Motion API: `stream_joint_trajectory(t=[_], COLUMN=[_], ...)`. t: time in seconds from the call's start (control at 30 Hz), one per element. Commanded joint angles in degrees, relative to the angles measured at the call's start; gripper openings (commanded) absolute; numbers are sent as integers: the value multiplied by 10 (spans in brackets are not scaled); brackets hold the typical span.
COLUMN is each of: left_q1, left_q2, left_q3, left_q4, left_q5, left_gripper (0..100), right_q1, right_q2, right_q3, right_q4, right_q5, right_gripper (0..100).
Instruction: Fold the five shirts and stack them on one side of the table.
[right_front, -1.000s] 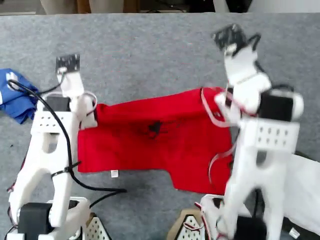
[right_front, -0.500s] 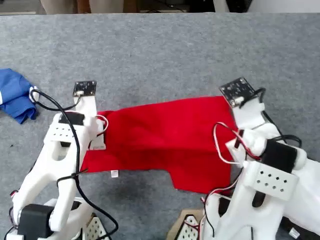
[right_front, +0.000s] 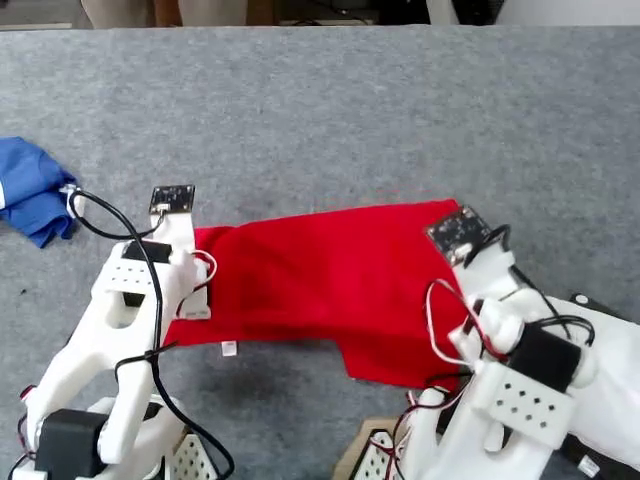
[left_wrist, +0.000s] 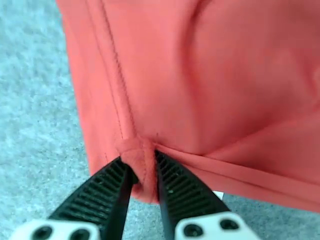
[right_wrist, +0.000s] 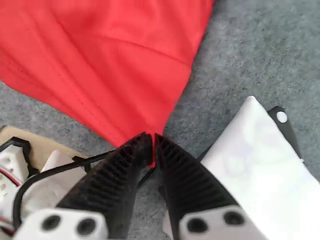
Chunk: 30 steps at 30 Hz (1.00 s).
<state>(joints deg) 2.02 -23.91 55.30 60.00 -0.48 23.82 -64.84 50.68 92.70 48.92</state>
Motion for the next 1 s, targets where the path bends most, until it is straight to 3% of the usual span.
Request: stream_joint_trajectory(t=[0.0, 0.33, 0.53, 0.63, 0.8, 0.97], left_q1=[-1, 9, 19, -7, -50, -98], left_q2=[-15, -15, -15, -15, -15, -14], left_q3=[0, 1, -7, -39, -130, -257], left_q4=[-4, -2, 41, 81, 162, 194], left_q5=[-4, -4, -1, -4, -4, 4], left_gripper=[19, 24, 224, 250, 250, 233], right_q1=[20, 41, 39, 38, 34, -22], right_q2=[-13, -13, -13, -13, -11, 78], right_q3=[6, 24, 24, 17, -30, -78], right_q4=[-1, -29, -39, -37, -40, -62], right_q5=[9, 37, 40, 40, 37, -9], right_gripper=[5, 12, 183, 221, 211, 0])
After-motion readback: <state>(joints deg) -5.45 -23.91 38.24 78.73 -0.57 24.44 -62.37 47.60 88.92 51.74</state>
